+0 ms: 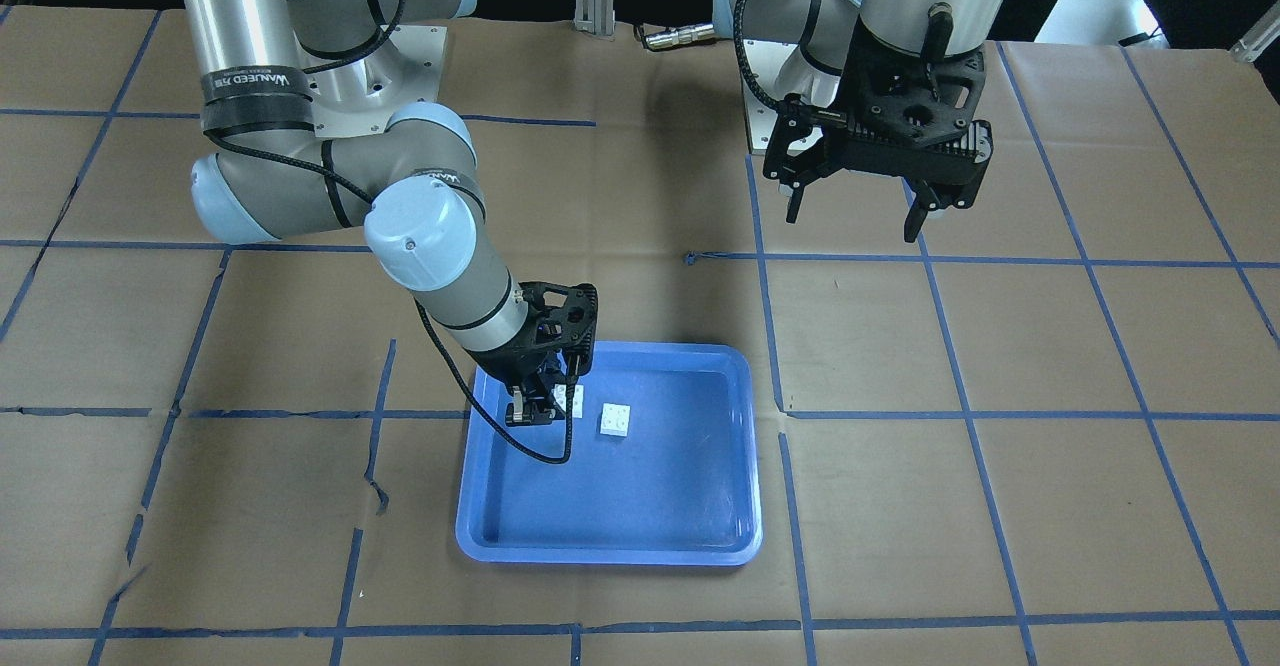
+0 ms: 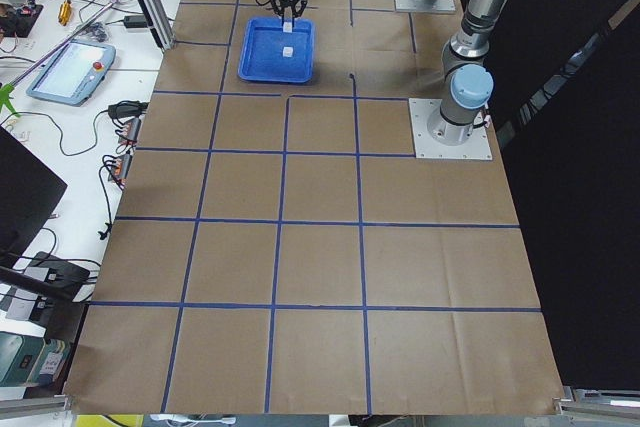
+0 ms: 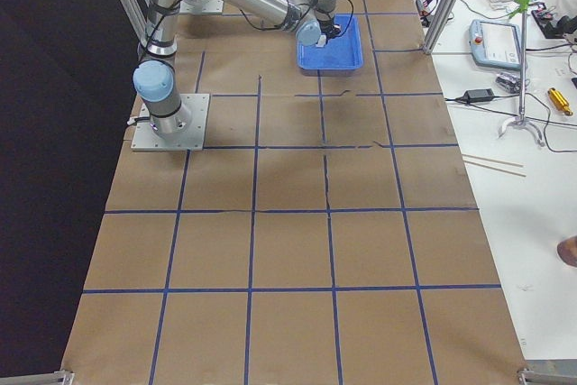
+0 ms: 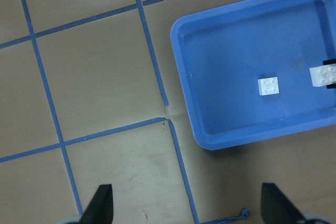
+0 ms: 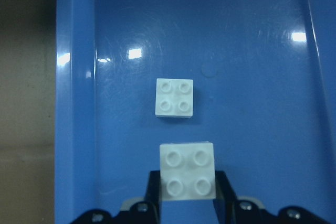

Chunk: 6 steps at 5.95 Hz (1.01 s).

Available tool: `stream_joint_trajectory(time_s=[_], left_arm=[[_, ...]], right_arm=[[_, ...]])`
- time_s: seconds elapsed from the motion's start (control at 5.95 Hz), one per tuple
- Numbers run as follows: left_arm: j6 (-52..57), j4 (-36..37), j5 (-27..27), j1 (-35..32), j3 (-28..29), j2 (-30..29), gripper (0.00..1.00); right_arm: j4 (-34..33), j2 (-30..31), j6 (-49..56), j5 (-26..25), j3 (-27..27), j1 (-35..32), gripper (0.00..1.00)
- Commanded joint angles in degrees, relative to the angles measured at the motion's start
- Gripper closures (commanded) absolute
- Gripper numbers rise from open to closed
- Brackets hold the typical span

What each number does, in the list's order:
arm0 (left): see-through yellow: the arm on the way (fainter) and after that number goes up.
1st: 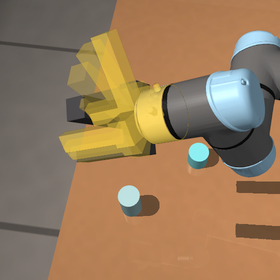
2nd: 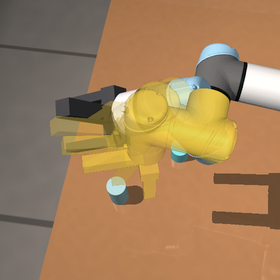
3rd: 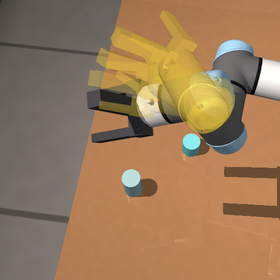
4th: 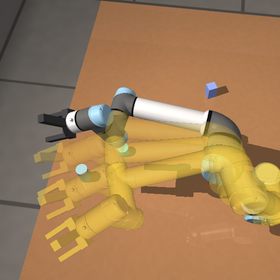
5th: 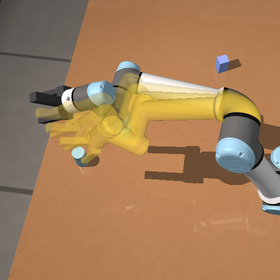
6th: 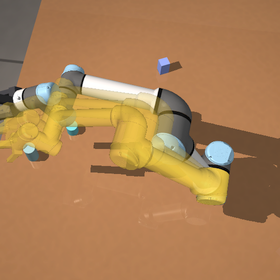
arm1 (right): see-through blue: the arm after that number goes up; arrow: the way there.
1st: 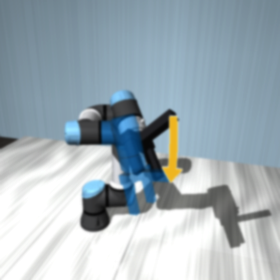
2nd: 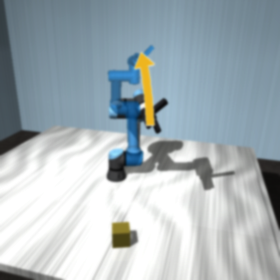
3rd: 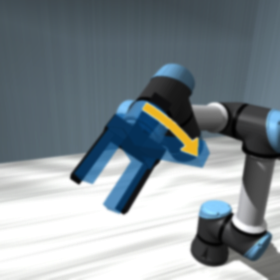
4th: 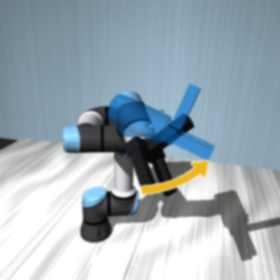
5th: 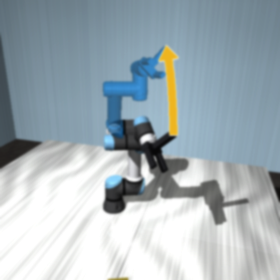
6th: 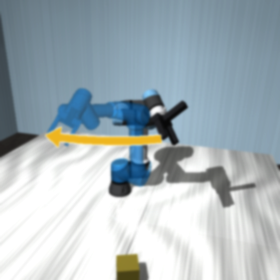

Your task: Assemble white blocks and place on blue tray

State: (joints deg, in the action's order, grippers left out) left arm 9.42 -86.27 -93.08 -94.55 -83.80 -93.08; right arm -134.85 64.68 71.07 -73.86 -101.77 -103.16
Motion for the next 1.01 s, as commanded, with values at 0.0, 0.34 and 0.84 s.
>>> stream_joint_trajectory(time_s=[0.0,0.34,0.84], left_arm=[[0.1,0.1,0.2,0.9,0.0,0.2,0.01],[0.1,0.1,0.5,0.9,0.2,0.1,0.01],[0.1,0.9,0.7,0.9,0.6,0.0,0.01]], right_arm=[[-2.2,-1.8,-1.0,-0.2,0.0,-0.5,0.78],[-5.0,-3.8,-1.0,-0.3,-0.3,-0.6,0.77],[-5.0,-3.9,-1.0,-0.2,-1.4,-0.6,0.77]])
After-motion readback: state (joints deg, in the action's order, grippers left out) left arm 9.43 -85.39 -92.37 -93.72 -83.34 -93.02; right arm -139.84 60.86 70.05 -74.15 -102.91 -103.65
